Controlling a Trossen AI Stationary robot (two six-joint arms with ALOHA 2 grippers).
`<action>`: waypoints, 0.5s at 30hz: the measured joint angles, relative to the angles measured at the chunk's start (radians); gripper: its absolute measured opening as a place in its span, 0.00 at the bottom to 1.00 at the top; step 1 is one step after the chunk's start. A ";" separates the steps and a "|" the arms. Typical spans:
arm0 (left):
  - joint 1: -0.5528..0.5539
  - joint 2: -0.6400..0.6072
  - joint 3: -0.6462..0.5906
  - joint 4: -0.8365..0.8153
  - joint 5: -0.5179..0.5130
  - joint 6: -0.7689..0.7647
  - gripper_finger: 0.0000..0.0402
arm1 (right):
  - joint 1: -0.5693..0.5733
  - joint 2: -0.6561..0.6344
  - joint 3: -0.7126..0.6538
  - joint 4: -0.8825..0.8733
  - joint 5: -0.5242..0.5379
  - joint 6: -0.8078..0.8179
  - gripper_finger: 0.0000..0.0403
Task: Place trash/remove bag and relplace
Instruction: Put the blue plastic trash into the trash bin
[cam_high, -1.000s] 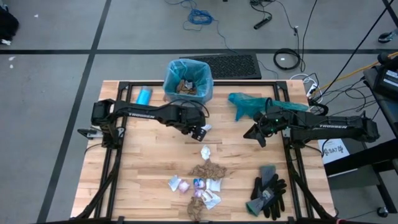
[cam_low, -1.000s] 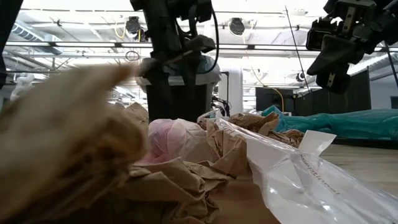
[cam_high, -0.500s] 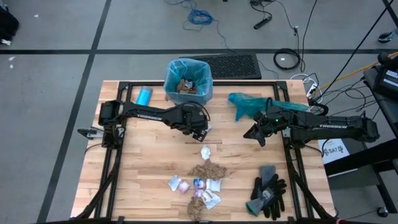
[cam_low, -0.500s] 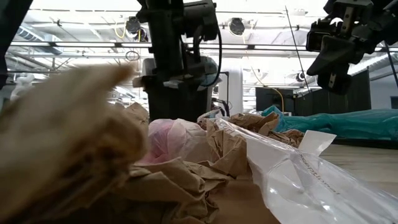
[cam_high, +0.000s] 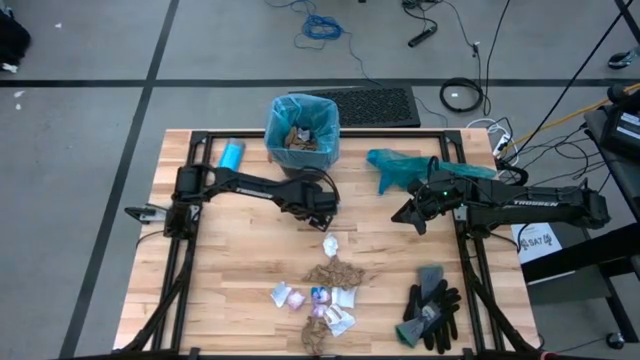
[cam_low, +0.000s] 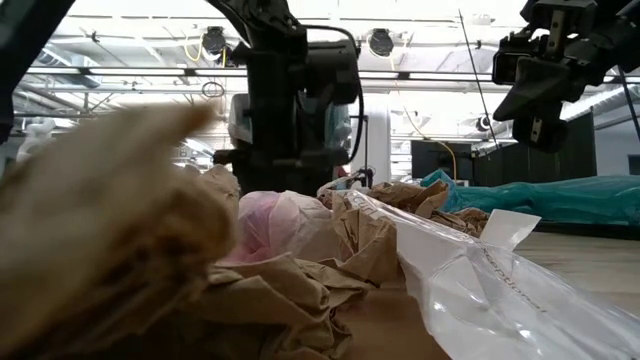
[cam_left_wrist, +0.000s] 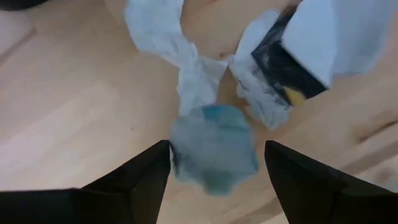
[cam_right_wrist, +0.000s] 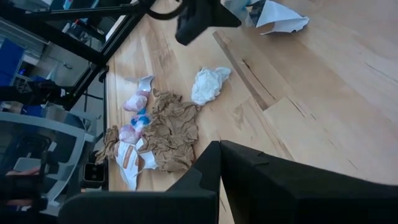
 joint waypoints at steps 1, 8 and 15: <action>0.000 0.010 0.000 0.001 0.000 0.000 0.63 | 0.000 0.000 0.000 0.000 0.000 0.000 0.00; -0.001 0.028 0.000 0.006 0.055 0.000 0.33 | 0.000 0.000 0.000 0.000 0.000 0.000 0.00; -0.045 0.007 0.030 -0.007 0.196 0.009 0.05 | 0.000 0.000 0.000 0.000 0.000 -0.007 0.00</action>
